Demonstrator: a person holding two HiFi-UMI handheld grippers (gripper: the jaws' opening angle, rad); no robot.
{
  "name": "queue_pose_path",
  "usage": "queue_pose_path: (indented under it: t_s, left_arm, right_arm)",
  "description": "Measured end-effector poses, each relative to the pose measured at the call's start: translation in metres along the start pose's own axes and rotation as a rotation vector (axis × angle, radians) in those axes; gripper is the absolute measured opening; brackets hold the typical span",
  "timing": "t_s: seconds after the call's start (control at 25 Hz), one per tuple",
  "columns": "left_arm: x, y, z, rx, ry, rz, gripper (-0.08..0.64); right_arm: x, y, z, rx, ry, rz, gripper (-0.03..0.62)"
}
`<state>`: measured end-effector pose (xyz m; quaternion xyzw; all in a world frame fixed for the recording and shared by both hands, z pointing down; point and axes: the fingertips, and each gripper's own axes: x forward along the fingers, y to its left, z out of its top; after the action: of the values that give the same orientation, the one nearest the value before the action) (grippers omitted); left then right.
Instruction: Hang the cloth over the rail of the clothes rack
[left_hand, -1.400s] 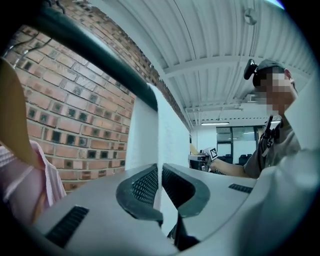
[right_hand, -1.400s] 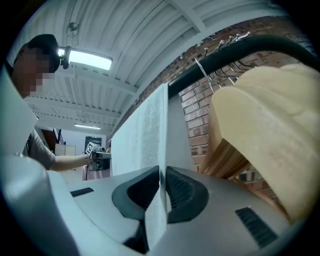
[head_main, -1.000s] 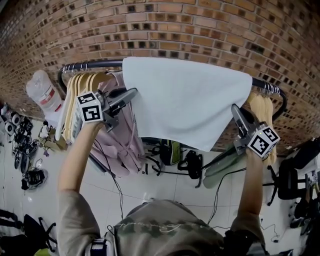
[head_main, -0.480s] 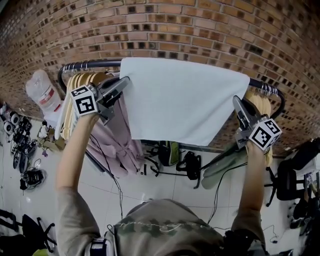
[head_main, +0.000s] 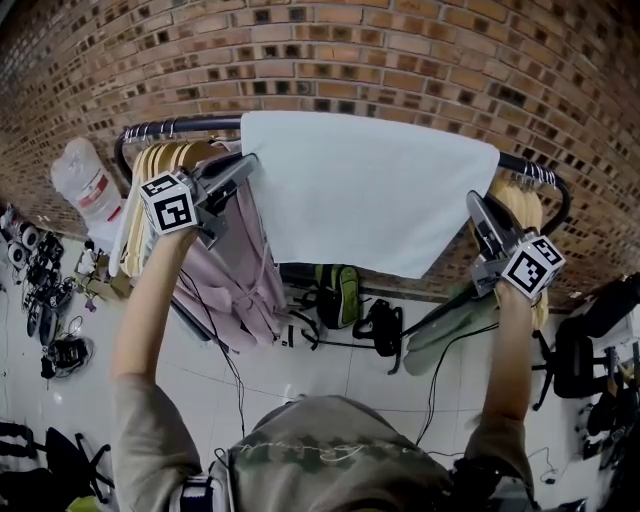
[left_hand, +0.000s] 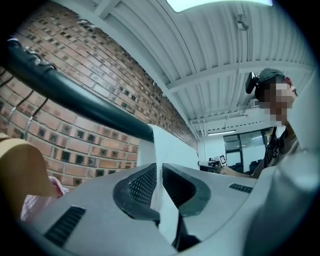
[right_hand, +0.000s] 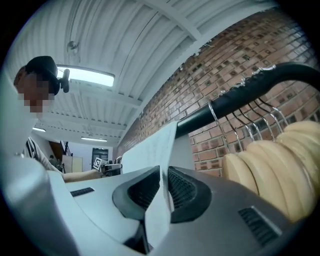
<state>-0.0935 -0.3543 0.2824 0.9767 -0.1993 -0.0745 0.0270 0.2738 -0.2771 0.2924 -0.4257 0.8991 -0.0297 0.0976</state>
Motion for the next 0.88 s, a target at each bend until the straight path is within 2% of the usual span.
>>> queue_pose_path:
  t_s: [0.04,0.12,0.16,0.2,0.32,0.4,0.6,0.72,0.84,0.88]
  left_arm:
    - [-0.002,0.002,0.0,-0.007,-0.001,0.013,0.026]
    - [-0.006,0.003,-0.005,-0.033,0.005,0.023,0.09]
    - [-0.008,0.002,-0.009,-0.044,0.014,0.018,0.127]
    - [-0.01,0.0,-0.013,-0.048,0.025,0.012,0.145]
    - [-0.017,-0.005,-0.023,-0.041,0.042,0.013,0.167]
    - [-0.021,-0.008,-0.027,-0.044,0.038,0.022,0.228]
    - [-0.029,-0.015,-0.026,-0.005,0.011,0.04,0.232]
    - [-0.033,-0.029,-0.023,0.006,-0.006,0.012,0.23]
    - [-0.036,-0.044,-0.03,0.052,0.029,-0.001,0.228]
    - [-0.037,-0.048,-0.035,0.086,0.053,0.005,0.175]
  right_arm:
    - [-0.002,0.001,-0.001,-0.009,0.001,-0.005,0.028]
    - [-0.006,0.001,-0.006,-0.016,0.011,-0.019,0.041]
    - [-0.008,0.002,-0.01,-0.018,0.019,-0.025,0.091]
    - [-0.01,0.003,-0.014,-0.023,0.029,-0.032,0.103]
    - [-0.02,0.006,-0.029,-0.054,0.07,-0.053,0.103]
    - [-0.028,0.009,-0.038,-0.062,0.095,-0.054,0.104]
    - [-0.036,0.015,-0.056,-0.061,0.128,-0.034,0.104]
    - [-0.04,0.019,-0.067,-0.082,0.166,-0.039,0.103]
    - [-0.039,0.024,-0.068,-0.08,0.165,-0.04,0.103]
    - [-0.039,0.025,-0.067,-0.074,0.158,-0.04,0.103]
